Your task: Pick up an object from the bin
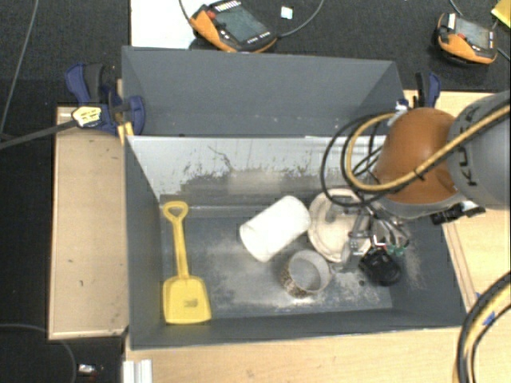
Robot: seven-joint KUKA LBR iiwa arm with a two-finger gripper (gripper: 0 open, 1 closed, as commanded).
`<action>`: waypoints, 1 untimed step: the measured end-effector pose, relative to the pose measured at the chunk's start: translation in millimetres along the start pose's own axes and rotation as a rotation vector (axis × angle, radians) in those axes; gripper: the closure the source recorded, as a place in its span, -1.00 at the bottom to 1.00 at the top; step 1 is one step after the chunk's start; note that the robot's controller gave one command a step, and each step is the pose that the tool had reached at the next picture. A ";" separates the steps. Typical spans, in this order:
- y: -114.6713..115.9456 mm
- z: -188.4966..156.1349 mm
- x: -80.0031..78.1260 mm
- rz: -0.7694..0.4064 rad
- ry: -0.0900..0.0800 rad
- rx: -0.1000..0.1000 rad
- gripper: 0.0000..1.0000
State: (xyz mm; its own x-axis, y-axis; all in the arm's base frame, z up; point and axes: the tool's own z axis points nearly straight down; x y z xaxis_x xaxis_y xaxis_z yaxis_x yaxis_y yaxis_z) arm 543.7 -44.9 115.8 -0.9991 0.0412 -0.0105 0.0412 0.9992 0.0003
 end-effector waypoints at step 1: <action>-1.3 -13.1 15.3 0.028 -0.008 0.000 -1.00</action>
Offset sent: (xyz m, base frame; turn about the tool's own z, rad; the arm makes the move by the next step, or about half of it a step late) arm -0.0174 -0.0009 0.1437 0.0177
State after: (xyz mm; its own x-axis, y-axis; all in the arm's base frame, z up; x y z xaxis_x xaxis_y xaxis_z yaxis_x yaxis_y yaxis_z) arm 528.2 -45.6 128.7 -0.9974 0.0690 -0.0183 0.0690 0.9976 0.0003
